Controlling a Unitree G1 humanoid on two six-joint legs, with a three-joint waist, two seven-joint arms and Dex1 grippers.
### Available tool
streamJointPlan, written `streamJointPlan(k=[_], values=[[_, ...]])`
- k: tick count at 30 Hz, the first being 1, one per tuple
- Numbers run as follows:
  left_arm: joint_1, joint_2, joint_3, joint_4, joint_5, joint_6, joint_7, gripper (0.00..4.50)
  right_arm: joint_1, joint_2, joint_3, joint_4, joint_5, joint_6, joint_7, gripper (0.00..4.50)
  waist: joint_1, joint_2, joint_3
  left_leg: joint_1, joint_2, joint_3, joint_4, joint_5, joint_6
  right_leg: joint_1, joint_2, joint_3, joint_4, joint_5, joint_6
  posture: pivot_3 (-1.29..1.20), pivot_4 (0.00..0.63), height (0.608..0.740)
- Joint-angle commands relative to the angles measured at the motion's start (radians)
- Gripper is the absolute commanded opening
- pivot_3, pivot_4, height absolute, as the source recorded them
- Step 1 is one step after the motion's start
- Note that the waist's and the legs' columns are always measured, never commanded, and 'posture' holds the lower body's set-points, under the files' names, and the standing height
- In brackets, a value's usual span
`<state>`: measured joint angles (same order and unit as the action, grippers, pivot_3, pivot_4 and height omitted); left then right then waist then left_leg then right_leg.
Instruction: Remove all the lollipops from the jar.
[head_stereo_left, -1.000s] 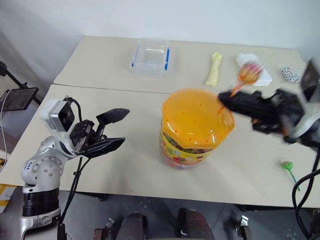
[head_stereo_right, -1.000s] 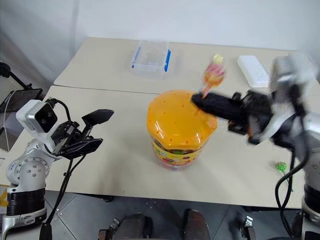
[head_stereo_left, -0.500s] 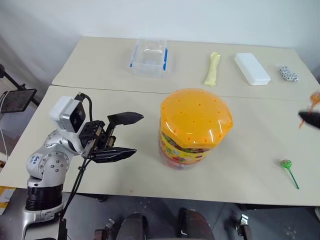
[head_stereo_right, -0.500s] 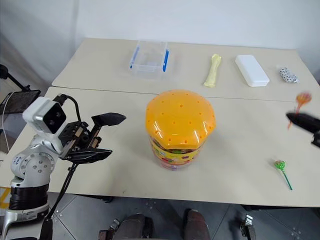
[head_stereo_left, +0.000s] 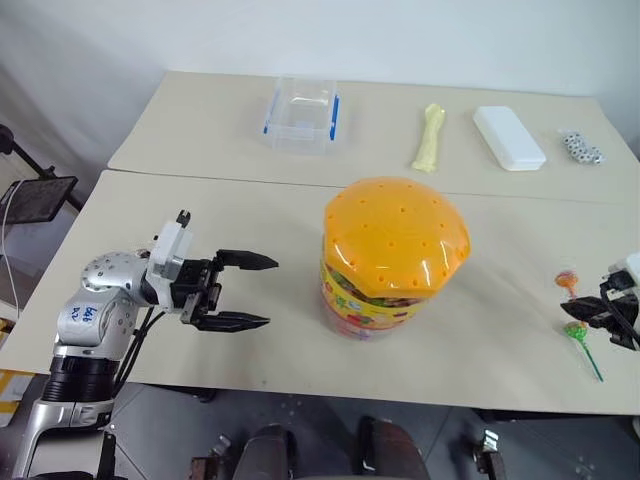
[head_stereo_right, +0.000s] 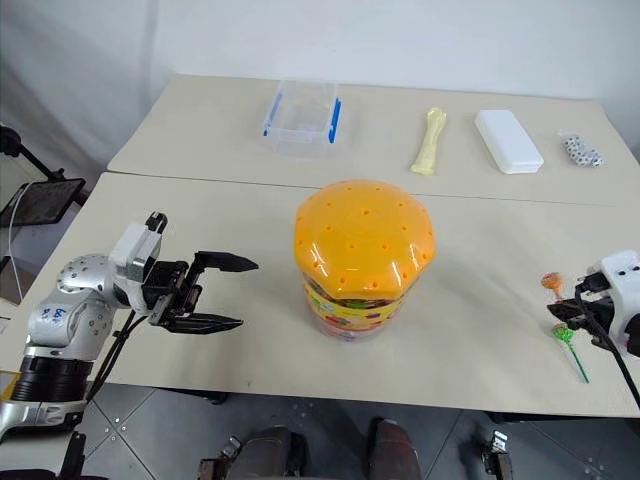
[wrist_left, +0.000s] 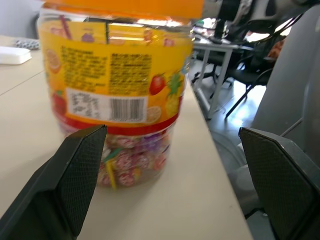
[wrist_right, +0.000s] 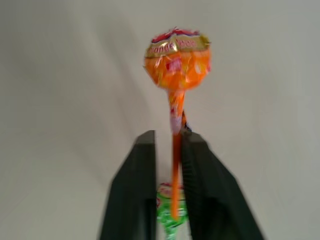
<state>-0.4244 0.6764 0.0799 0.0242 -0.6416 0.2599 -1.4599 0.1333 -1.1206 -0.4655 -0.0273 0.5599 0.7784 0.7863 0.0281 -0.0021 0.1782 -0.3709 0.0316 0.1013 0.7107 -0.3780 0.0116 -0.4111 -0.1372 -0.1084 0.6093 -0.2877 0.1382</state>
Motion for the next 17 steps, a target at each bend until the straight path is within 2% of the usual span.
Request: streamJointPlan(k=[1,5,8,11,13,17], values=[[-0.009,0.001,0.025,0.025,0.025,-0.019,0.039,4.50,0.044,0.021,-0.128,-0.050,0.010,-0.096,0.111,2.06,-0.002,0.000,0.000,0.000,0.000,0.000,0.000,0.000,0.000,0.000,0.000,0.000,0.000,0.000,0.000,0.00,0.150,0.740],[0.004,0.003,0.032,0.083,0.149,-0.118,0.167,4.50,0.038,0.130,-0.244,-0.122,0.070,-0.327,0.271,3.45,-0.006,0.000,0.000,0.001,0.000,0.001,-0.001,0.000,0.000,0.001,0.001,0.000,-0.001,0.000,0.000,0.00,0.150,0.740],[0.018,0.039,0.022,0.126,0.241,-0.127,0.250,4.50,0.020,0.185,-0.232,-0.227,0.097,-0.374,0.282,4.46,-0.008,0.000,0.000,0.002,0.001,0.001,-0.001,0.000,0.000,0.001,0.001,0.001,-0.001,0.000,0.000,0.00,0.150,0.740],[0.043,0.041,0.050,0.140,0.260,-0.157,0.296,4.50,0.024,0.239,-0.169,-0.335,0.096,-0.425,0.292,4.46,-0.005,0.000,0.000,0.002,0.001,0.001,-0.001,0.000,0.000,0.000,0.001,0.001,0.001,0.000,0.000,0.00,0.150,0.740],[0.098,0.024,0.085,0.148,0.291,-0.239,0.357,4.50,0.030,0.303,-0.050,-0.400,0.037,-0.519,0.296,4.46,-0.005,-0.001,0.000,0.002,0.001,0.000,-0.001,0.000,-0.001,0.000,0.001,0.001,0.001,0.000,0.000,0.00,0.150,0.740],[0.204,-0.004,0.133,0.097,0.307,-0.264,0.464,4.50,0.027,0.398,0.100,-0.273,-0.106,-0.776,0.358,4.46,-0.005,-0.001,0.000,0.002,0.000,0.000,-0.001,-0.001,-0.001,0.000,0.001,0.000,0.001,0.000,0.000,0.00,0.150,0.740]])
